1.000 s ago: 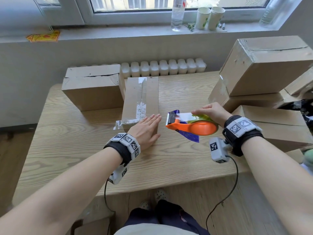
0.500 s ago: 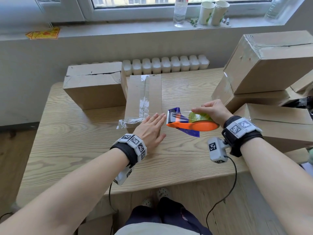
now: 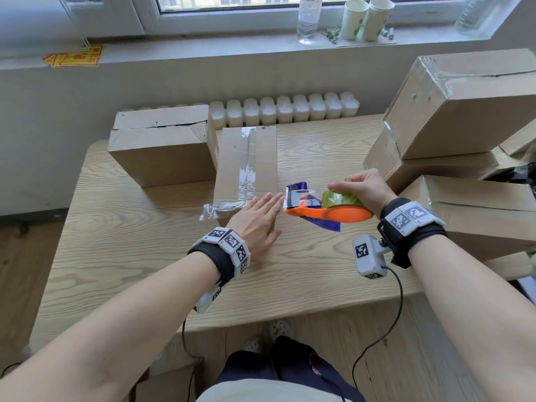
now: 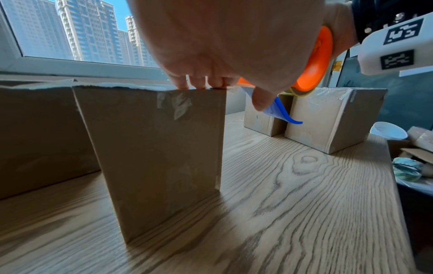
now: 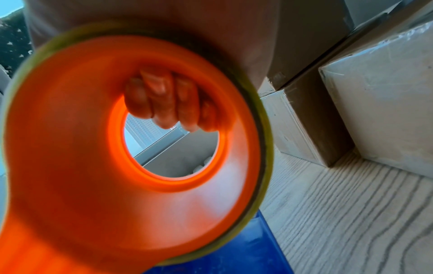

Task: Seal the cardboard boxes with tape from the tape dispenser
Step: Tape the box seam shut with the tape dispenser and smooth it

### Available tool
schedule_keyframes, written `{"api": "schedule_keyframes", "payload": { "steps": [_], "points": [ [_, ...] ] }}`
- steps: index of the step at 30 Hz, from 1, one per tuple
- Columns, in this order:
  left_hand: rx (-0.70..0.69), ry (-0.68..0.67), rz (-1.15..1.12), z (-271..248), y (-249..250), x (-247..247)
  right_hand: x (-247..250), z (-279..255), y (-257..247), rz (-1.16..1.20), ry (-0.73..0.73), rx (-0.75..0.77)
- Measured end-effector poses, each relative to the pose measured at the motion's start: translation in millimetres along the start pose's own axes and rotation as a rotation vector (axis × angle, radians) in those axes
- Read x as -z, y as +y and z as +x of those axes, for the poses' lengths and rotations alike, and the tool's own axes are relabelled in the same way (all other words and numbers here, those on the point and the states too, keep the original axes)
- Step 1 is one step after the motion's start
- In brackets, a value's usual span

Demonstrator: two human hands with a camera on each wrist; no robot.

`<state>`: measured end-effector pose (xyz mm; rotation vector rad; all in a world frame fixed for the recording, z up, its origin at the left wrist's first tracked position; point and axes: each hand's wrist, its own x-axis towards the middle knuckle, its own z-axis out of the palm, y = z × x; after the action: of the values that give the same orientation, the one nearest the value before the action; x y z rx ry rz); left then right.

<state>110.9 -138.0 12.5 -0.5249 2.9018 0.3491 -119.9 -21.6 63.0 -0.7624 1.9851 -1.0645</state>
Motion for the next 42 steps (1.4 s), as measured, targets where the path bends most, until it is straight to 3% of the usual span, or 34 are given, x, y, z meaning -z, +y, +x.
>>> {"api": "schedule_keyframes", "payload": {
  "steps": [8, 16, 35, 42],
  "points": [
    [0.000, -0.016, 0.030, 0.5, 0.2, 2.2, -3.1, -0.7, 8.3, 0.035, 0.035, 0.003],
    [0.018, -0.013, 0.055, 2.1, 1.5, -1.6, 9.1, -4.3, 20.4, -0.027, 0.002, -0.100],
    [0.003, 0.001, 0.058, 0.9, 2.2, 0.9, -4.2, -3.6, 12.1, 0.026, 0.019, -0.025],
    [-0.005, -0.018, 0.070, -0.1, 1.6, 0.8, 6.3, 2.0, -1.3, 0.133, 0.107, 0.006]
  ]
}}
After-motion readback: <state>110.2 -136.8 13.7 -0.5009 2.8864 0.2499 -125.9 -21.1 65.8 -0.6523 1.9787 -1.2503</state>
